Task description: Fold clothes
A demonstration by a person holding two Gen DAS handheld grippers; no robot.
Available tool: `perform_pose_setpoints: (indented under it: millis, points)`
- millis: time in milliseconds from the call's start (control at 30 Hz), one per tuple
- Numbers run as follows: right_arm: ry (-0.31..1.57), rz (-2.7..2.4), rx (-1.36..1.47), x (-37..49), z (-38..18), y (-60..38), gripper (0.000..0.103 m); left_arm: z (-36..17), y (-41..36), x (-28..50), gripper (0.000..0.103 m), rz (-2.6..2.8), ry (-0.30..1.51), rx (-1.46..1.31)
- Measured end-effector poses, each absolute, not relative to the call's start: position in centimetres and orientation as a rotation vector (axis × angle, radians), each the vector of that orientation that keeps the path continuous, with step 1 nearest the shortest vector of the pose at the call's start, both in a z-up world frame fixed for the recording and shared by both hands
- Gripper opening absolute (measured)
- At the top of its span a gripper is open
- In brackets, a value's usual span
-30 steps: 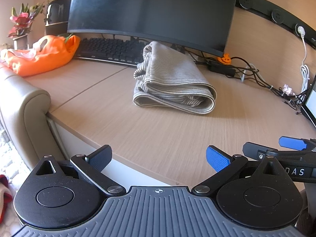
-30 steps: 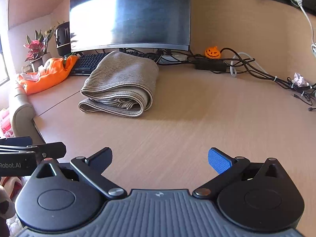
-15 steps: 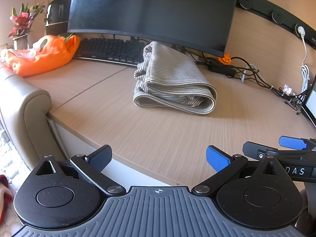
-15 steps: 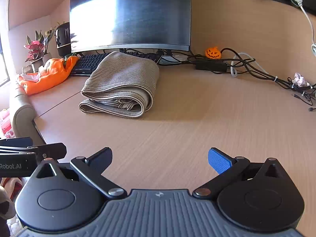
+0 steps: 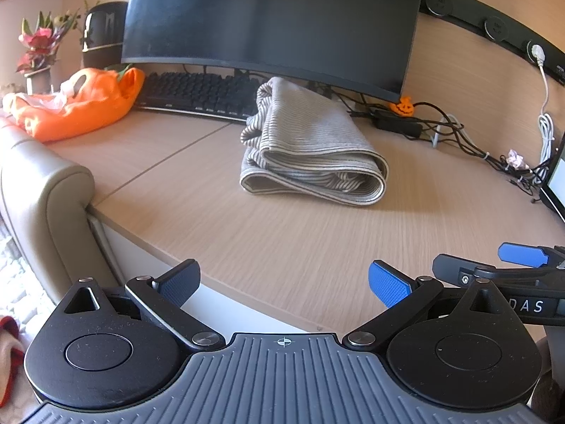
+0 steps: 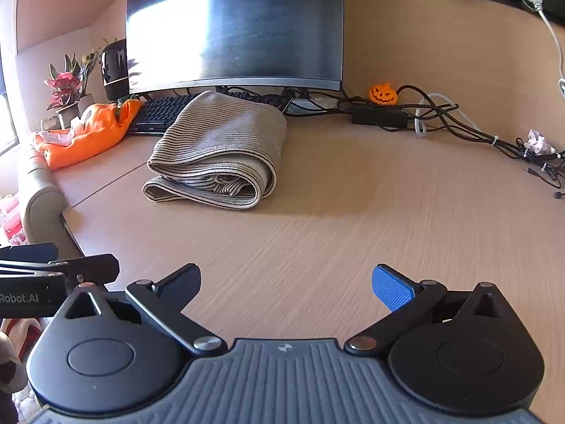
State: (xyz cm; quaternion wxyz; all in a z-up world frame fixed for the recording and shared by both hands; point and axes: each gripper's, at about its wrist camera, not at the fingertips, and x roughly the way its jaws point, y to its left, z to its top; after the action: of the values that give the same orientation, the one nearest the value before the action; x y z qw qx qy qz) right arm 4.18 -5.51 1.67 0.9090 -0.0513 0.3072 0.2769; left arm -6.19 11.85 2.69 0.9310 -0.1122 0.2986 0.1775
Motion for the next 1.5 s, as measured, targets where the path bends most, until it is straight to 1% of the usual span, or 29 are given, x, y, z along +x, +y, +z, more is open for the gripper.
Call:
perform_pose_setpoints:
  millis: [1500]
  points:
    - [0.642, 0.556, -0.091, 5.2, 1.5, -6.5, 0.103, 2.5, 11.8, -4.7, 0.103, 0.338, 0.631, -0.225]
